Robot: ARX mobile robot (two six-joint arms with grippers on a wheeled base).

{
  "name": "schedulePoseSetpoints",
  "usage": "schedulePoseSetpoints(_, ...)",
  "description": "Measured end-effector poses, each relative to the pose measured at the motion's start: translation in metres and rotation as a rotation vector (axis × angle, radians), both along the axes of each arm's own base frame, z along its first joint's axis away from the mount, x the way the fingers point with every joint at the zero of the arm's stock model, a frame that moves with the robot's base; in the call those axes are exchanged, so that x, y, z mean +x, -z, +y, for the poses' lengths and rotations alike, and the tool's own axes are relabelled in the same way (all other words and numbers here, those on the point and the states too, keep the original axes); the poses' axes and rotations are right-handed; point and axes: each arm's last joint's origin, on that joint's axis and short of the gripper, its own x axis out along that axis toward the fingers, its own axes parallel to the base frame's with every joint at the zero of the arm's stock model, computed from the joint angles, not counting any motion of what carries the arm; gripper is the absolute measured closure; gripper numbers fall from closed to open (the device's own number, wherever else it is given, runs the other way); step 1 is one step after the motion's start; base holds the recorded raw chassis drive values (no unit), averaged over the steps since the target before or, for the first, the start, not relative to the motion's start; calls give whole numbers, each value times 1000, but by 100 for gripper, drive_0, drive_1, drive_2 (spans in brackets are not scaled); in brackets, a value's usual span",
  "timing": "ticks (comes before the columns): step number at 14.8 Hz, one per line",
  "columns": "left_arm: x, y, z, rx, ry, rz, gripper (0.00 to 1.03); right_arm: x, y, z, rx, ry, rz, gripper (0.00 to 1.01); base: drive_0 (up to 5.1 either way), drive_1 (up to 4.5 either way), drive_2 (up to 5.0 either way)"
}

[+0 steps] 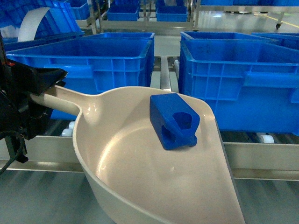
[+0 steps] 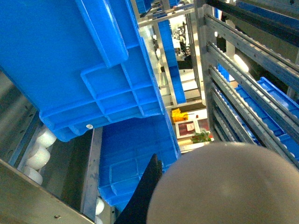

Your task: Place part in tray to right shelf

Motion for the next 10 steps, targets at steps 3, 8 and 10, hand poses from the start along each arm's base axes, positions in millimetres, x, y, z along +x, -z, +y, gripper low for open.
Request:
schedulePoseSetpoints(3,0,0,0,0,0,0,91,0,0,0,0,0,0,3,0,0,0)
schedulePoseSetpoints(8,0,0,0,0,0,0,91,0,0,0,0,0,0,3,0,0,0)
schedulePoseSetpoints(10,0,0,0,0,0,0,91,0,0,0,0,0,0,3,0,0,0)
